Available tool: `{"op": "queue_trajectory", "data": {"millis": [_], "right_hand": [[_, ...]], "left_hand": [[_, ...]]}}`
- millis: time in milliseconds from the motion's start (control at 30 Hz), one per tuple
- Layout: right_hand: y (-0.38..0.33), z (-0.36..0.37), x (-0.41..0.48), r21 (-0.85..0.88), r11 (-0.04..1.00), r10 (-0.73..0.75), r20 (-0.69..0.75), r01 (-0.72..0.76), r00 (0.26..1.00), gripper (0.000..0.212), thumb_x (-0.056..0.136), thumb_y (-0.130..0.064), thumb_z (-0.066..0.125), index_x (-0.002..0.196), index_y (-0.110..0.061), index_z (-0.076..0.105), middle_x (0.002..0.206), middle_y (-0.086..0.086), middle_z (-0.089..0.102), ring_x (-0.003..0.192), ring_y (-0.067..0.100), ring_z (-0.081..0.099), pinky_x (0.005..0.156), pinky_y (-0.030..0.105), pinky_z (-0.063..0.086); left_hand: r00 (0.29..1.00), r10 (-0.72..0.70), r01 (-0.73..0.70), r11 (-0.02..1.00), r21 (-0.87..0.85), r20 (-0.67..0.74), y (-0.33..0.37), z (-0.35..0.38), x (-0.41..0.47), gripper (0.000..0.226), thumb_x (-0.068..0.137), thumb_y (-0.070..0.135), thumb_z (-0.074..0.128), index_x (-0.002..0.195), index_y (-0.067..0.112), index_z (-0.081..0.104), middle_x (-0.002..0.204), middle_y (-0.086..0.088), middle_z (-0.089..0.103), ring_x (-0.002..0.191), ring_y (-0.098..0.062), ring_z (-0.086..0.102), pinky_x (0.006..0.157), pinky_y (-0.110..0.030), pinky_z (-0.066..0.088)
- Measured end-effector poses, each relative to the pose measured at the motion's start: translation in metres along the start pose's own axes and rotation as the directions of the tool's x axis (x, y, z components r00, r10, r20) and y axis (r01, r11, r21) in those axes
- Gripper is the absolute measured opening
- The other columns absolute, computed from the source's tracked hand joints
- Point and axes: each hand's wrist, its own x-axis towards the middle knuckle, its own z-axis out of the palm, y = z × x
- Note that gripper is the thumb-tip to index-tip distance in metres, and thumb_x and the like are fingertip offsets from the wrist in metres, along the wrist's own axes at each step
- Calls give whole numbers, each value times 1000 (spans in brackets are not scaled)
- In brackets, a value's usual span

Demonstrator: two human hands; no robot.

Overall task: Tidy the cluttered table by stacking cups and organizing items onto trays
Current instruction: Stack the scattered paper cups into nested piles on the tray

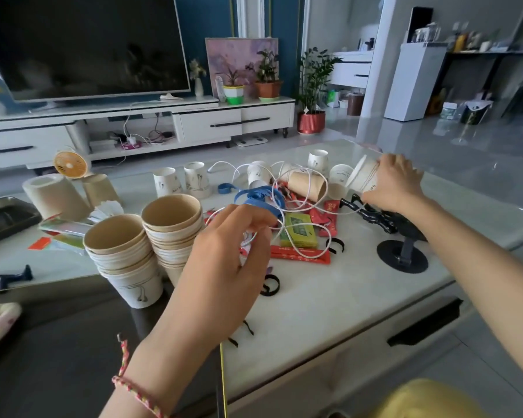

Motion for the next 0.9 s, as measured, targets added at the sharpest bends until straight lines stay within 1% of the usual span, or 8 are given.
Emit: {"op": "queue_trajectory", "data": {"millis": [67,167,300,400,500,600,700,901], "right_hand": [[-26,-23,-19,276,953,-91,-137,126,986,77,68,-28,78,128,-7,35,128,15,42,117,32,40,97,43,32],[-76,-60,-67,527,729,-351,-261,437,899,75,69,-27,79,129,-16,36,123,-1,43,110,13,38,93,35,34],[-138,-99,-128,545,422,-650,-375,724,661,65,69,-21,76,126,-14,44,118,-6,48,110,15,46,93,46,40],[-175,-104,-149,534,342,-717,-384,773,582,63,73,-17,71,129,-14,43,121,-1,52,110,17,47,93,46,39],[-198,-96,-152,564,367,-678,-383,740,628,73,77,-21,72,139,-17,34,136,-1,44,125,15,39,105,44,31],[-207,-89,-139,634,413,-578,-372,654,726,68,82,-21,69,140,-15,32,139,2,43,128,14,38,108,29,28],[-209,-79,-126,656,473,-513,-338,588,789,57,87,-20,63,137,-15,36,130,5,49,119,12,44,95,17,28],[-210,-61,-113,737,468,-477,-253,487,842,61,88,-26,59,139,-17,28,119,3,52,109,12,48,90,25,35]], "left_hand": [[999,-24,23,1000,-17,-45,2,-8,-1,16,91,20,54,104,30,57,102,17,59,98,-4,58,83,-26,49],[991,-29,35,998,47,-127,9,-22,-4,33,88,37,57,119,28,51,106,21,55,104,-11,56,91,-21,41],[970,25,2,994,112,-241,17,-43,-6,30,83,37,55,111,28,55,106,27,50,109,-9,48,94,-33,40],[951,34,3,993,120,-307,13,-59,-7,8,87,30,51,81,26,55,81,27,51,84,-6,48,77,-31,42],[903,-9,91,981,171,-430,-5,-87,-11,16,88,29,48,72,26,47,74,16,54,72,-10,50,63,-17,39],[850,-62,207,952,224,-523,-38,-114,-19,14,92,21,49,87,8,52,88,-9,60,83,-29,55,71,-38,48],[864,-158,336,889,313,-478,-64,-119,-28,7,94,6,47,99,6,52,89,-1,49,87,-24,47,76,-37,41],[911,-243,382,799,464,-333,-79,-108,-28,13,93,7,47,102,3,54,92,-9,55,96,-32,47,84,-36,30]]}}
